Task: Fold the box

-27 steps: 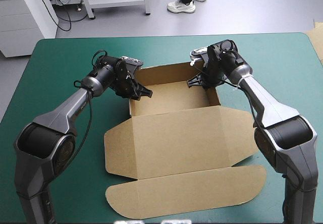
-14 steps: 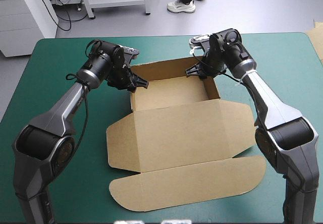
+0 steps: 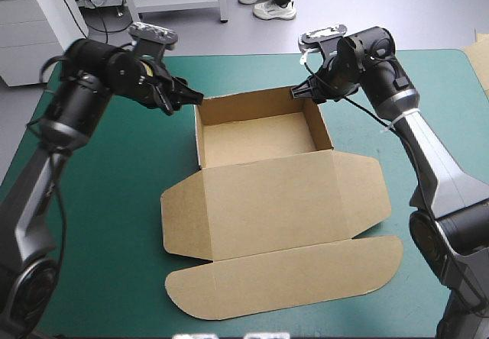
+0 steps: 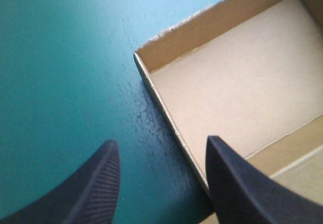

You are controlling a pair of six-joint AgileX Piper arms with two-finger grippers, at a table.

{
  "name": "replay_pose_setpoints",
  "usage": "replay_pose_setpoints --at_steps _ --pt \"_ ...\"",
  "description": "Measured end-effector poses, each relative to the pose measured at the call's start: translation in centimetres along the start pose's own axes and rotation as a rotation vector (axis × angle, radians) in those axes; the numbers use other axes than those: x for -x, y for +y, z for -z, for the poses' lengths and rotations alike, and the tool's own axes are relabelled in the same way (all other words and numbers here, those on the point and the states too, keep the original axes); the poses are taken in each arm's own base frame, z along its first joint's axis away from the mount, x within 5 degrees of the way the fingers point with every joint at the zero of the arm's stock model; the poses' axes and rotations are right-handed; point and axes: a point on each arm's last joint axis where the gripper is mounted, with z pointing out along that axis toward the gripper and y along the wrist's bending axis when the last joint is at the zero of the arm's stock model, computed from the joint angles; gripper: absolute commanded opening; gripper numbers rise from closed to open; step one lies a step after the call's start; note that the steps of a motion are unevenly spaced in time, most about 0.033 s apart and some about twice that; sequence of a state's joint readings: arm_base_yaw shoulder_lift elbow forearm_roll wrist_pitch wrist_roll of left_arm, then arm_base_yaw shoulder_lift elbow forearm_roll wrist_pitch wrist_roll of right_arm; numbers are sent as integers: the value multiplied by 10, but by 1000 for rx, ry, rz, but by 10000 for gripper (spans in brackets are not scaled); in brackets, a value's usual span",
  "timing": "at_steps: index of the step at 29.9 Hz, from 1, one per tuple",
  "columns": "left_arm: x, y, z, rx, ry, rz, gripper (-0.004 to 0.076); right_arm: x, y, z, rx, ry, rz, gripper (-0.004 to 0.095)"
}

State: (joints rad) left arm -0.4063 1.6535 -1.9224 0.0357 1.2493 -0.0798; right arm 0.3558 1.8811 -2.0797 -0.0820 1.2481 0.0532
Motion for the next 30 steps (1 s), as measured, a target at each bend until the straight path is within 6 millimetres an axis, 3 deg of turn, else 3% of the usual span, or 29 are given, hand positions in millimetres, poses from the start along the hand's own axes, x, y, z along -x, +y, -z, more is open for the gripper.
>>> replay_pose_setpoints --at_steps 4,10,12,16,19,21,27,30 --pt "-11 3 59 -6 -113 -41 216 0 -2 -9 -31 17 13 425" --pt "-64 8 100 -4 -119 -75 36 -4 1 -55 -36 111 23 419" --pt "-89 10 104 -2 -89 -82 -4 -7 2 -73 -38 148 27 410" --pt "-145 13 104 -3 -86 -89 -8 -14 5 -108 -39 217 36 318" --pt "-192 16 99 -4 -106 -90 -8 -19 6 -127 -41 257 48 156" --pt "-224 18 93 -6 -112 -81 -8 -21 6 -135 -45 272 58 -2" --pt "-305 23 79 -14 -166 -17 -8 -21 -1 -140 -51 263 34 -18" --pt "-335 25 77 -18 -228 -5 -8 -20 -25 -140 -61 262 -5 -18"
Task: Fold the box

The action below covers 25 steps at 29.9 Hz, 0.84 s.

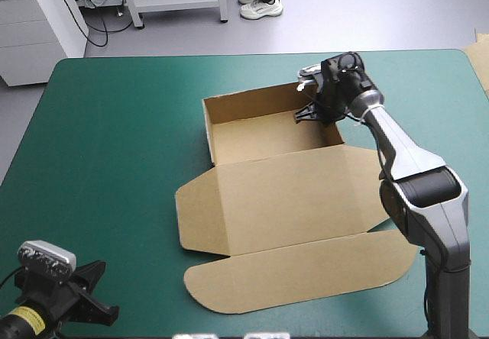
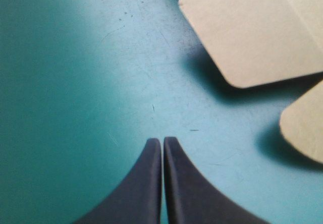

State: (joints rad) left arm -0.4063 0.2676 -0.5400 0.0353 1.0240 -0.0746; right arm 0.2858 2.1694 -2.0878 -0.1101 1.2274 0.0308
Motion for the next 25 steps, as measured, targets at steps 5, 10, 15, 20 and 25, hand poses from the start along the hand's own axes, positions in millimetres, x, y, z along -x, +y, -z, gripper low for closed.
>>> replay_pose_setpoints --at_steps 5,10,15,20,25 --pt "-23 2 12 -6 -129 8 -8 -11 -91 -6 -69 28 -149 -18" --pt "-30 3 22 -3 -212 8 -8 -47 -200 -4 -148 54 -371 -18" --pt "-30 3 23 -3 -216 8 -8 -103 -291 7 -213 75 -590 -18" --pt "-30 3 23 0 -217 10 -8 -149 -343 18 -256 88 -737 -17" --pt "-30 4 23 0 -218 9 -8 -160 -354 21 -264 94 -764 77"
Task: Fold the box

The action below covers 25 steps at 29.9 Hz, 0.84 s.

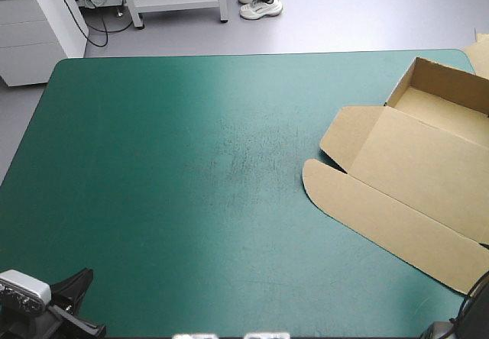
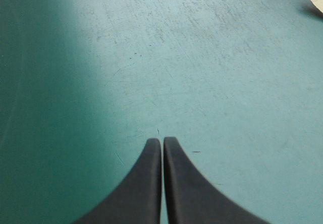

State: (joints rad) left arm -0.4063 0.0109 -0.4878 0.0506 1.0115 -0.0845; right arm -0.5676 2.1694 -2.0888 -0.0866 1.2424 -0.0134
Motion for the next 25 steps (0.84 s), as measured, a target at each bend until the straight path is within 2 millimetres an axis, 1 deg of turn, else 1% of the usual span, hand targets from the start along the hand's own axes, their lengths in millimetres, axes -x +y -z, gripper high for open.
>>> replay_pose_setpoints --at_steps 3,6,7,8,9,11,14,17,18,19,20,21,22,23,25 --pt "0 0 0 0 0 0 -8 0 1 0 5 -4 30 260" --pt "0 0 0 0 -1 0 -8 0 3 0 7 -4 58 489" --pt "0 0 0 0 -1 0 -8 0 4 1 6 -5 63 544" --pt "0 0 0 0 -1 0 -8 1 4 1 6 -7 64 579" --pt "0 0 0 0 -1 0 -8 1 4 4 4 -11 65 593" --pt "0 0 0 0 -1 0 -8 1 3 10 -4 -23 67 592" --pt "0 0 0 0 -1 0 -8 0 0 27 -24 -57 69 592" --pt "0 0 0 0 -1 0 -8 -1 -2 56 -20 -115 61 584" --pt "0 0 0 0 -1 0 -8 -2 -1 65 -5 -135 56 556" --pt "0 0 0 0 -1 0 -8 -4 1 81 13 -166 52 523" --pt "0 0 0 0 -1 0 -8 -6 3 96 30 -196 53 470" --pt "0 0 0 0 -1 0 -8 -9 8 109 44 -220 62 401" --pt "0 0 0 0 -1 0 -8 -12 13 126 55 -255 76 340" --pt "0 0 0 0 -1 0 -8 -16 19 140 63 -285 90 260" --pt "0 0 0 0 -1 0 -8 -29 38 177 95 -359 141 92"
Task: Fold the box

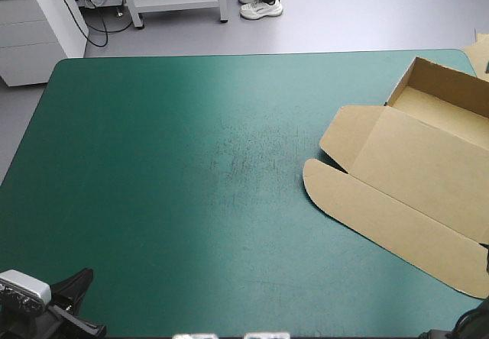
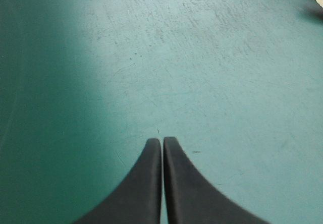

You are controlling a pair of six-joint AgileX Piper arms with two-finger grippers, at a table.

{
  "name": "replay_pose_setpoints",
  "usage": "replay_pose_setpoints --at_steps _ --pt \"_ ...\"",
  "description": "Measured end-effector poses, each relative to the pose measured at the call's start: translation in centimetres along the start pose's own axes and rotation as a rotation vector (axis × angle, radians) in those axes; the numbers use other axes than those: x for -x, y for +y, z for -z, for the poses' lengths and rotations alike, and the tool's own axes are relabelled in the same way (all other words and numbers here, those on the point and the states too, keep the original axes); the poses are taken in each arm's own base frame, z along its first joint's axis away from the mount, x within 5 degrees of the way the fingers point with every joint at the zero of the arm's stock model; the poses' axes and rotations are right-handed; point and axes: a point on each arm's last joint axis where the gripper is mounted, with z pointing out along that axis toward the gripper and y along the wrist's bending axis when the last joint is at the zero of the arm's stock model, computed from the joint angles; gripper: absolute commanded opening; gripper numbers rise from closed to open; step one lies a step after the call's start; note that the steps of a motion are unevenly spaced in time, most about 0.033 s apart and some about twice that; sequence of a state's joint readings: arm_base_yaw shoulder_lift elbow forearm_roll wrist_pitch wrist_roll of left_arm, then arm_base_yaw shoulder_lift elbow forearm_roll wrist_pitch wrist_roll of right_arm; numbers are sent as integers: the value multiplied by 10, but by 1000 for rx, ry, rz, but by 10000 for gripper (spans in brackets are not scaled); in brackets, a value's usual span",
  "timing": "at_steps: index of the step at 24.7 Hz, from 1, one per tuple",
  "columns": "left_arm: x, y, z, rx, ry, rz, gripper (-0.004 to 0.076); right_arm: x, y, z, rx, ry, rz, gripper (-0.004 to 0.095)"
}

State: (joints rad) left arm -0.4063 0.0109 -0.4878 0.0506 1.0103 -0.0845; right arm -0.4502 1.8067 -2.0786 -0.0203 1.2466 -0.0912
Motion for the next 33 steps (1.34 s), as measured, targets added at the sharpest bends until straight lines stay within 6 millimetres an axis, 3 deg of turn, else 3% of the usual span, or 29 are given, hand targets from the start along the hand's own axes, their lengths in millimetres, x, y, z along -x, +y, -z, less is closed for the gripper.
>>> replay_pose_setpoints --at_steps 2,6,10,13,20,23,27,30,33 --pt "0 0 0 0 0 0 -8 -3 24 38 42 -68 67 -12" --pt "0 0 0 0 -1 0 -8 -26 72 103 157 -161 206 -12" --pt "0 0 0 0 -1 0 -8 -63 98 147 252 -202 314 -12" --pt "0 0 0 0 -2 0 -8 -99 110 162 319 -192 385 -12" --pt "0 0 0 3 -2 -2 -8 -180 111 167 439 -244 449 -12" --pt "0 0 0 1 -2 -5 -8 -254 95 141 465 -245 439 -12" --pt "0 0 0 0 -2 -4 -8 -320 79 114 470 -300 422 -12" --pt "0 0 0 0 -2 -4 -8 -351 71 105 477 -343 411 -12" --pt "0 0 0 -1 -2 -4 -8 -363 66 105 484 -395 399 -12"
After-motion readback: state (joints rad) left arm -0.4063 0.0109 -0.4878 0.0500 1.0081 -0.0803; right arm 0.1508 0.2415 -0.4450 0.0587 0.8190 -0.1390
